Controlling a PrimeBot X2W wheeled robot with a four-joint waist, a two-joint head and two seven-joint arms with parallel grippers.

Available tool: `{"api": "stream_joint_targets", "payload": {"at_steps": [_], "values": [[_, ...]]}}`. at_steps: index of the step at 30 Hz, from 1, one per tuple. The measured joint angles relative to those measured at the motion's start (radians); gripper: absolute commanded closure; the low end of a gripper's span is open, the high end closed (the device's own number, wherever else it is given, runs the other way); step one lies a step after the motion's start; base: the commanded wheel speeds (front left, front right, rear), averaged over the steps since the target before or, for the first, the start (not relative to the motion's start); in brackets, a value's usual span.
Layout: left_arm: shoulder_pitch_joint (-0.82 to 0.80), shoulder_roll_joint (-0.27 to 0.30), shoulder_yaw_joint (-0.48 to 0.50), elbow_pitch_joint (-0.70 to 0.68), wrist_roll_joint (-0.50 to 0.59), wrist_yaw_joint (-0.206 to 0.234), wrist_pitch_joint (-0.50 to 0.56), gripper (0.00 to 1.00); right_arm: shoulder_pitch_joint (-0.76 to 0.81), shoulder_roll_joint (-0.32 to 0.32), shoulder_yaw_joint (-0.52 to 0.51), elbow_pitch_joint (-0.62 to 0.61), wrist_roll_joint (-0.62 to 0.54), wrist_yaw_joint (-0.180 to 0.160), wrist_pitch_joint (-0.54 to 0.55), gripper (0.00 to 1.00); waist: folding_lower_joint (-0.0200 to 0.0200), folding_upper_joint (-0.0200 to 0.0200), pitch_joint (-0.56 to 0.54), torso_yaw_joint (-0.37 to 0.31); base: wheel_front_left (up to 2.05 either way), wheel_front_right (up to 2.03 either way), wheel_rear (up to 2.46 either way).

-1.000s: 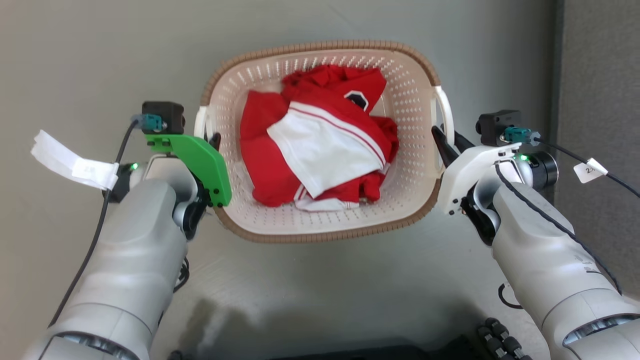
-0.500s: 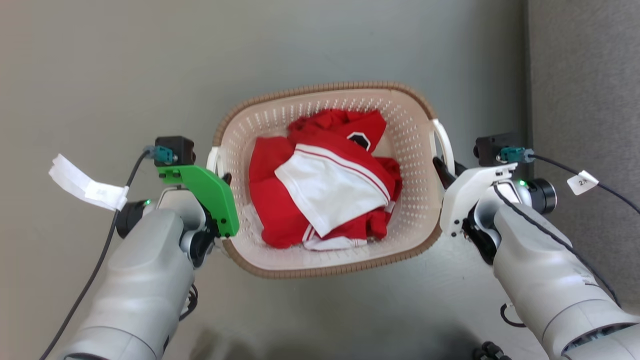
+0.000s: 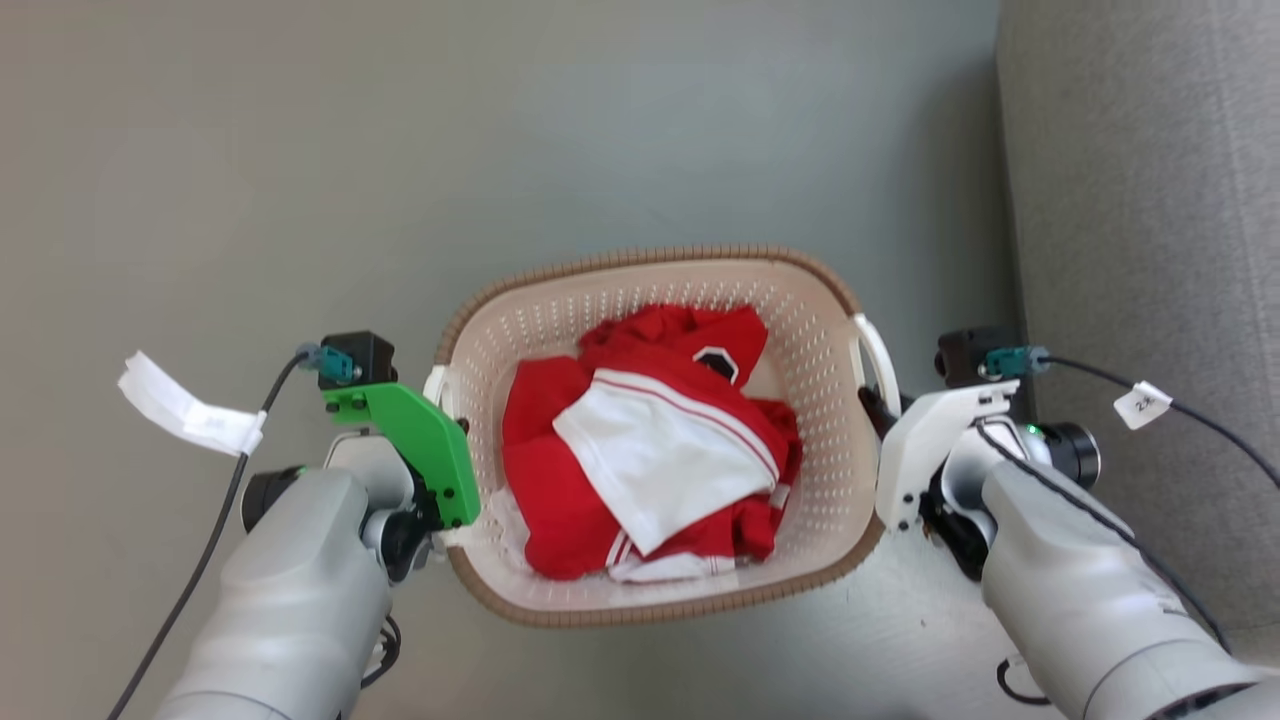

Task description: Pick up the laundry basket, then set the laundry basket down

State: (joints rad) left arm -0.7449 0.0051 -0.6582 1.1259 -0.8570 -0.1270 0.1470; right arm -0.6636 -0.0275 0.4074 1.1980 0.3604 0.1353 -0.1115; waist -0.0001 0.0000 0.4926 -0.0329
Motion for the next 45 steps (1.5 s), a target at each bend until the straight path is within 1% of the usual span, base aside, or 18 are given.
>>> {"api": "stream_joint_targets", "payload": {"at_steps": [11, 21, 31, 39, 45], "values": [[0.06, 0.002, -0.013, 0.031, -0.049, 0.0, 0.045, 1.0, 0.073, -0.001, 0.08, -0.029, 0.073, 0.0, 0.067, 1.0, 0.0, 0.0, -0.126, -0.007, 0.0, 0.0, 0.0], [0.101, 0.005, -0.024, 0.035, -0.083, 0.0, 0.098, 1.0, 0.111, -0.003, 0.117, -0.034, 0.125, 0.0, 0.122, 1.0, 0.0, 0.0, -0.234, -0.022, 0.0, 0.0, 0.0], [0.164, 0.005, -0.03, 0.05, -0.117, 0.0, 0.124, 1.0, 0.163, -0.001, 0.15, -0.031, 0.164, 0.0, 0.166, 1.0, 0.0, 0.0, -0.334, -0.03, 0.0, 0.0, 0.0], [0.197, 0.004, -0.035, 0.057, -0.126, 0.0, 0.148, 1.0, 0.193, 0.002, 0.16, -0.027, 0.194, 0.0, 0.196, 1.0, 0.0, 0.0, -0.395, -0.037, 0.0, 0.0, 0.0], [0.197, 0.004, -0.04, 0.061, -0.142, 0.0, 0.16, 1.0, 0.197, 0.001, 0.168, -0.025, 0.204, 0.0, 0.209, 1.0, 0.0, 0.0001, -0.411, -0.042, 0.0, 0.0, 0.0]]}}
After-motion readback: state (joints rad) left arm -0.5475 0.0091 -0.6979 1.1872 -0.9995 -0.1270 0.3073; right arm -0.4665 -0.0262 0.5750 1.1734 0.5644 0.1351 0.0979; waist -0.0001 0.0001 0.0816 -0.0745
